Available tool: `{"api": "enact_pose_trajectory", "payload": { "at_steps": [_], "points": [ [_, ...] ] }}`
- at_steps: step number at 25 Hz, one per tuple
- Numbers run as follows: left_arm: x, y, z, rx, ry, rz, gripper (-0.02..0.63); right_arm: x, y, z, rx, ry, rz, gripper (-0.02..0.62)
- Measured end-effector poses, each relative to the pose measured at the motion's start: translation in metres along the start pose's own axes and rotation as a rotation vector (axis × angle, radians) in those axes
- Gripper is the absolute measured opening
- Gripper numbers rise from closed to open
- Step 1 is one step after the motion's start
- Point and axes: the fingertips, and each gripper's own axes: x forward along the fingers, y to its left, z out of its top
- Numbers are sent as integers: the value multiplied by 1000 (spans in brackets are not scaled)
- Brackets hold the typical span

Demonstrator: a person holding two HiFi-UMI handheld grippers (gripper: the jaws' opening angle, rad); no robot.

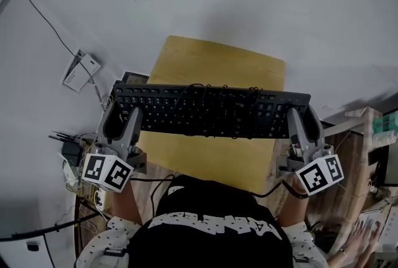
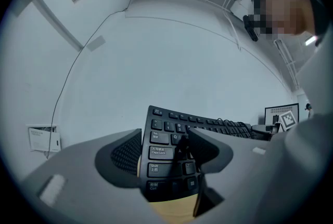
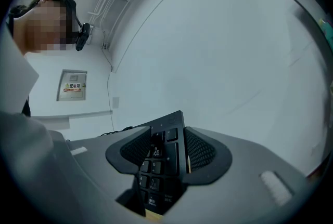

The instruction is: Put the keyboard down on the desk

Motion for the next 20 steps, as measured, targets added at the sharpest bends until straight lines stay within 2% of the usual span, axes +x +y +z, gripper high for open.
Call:
{"api": "enact_pose_trajectory", "payload": {
  "at_steps": [13,20],
  "points": [
    [13,2,6,17,31,-54,259,-4,-2,-8,22,-5,-63,216],
    [31,2,-2,23,96,-96,259,-9,-11,-21,67,7,-119,216]
  ]
}}
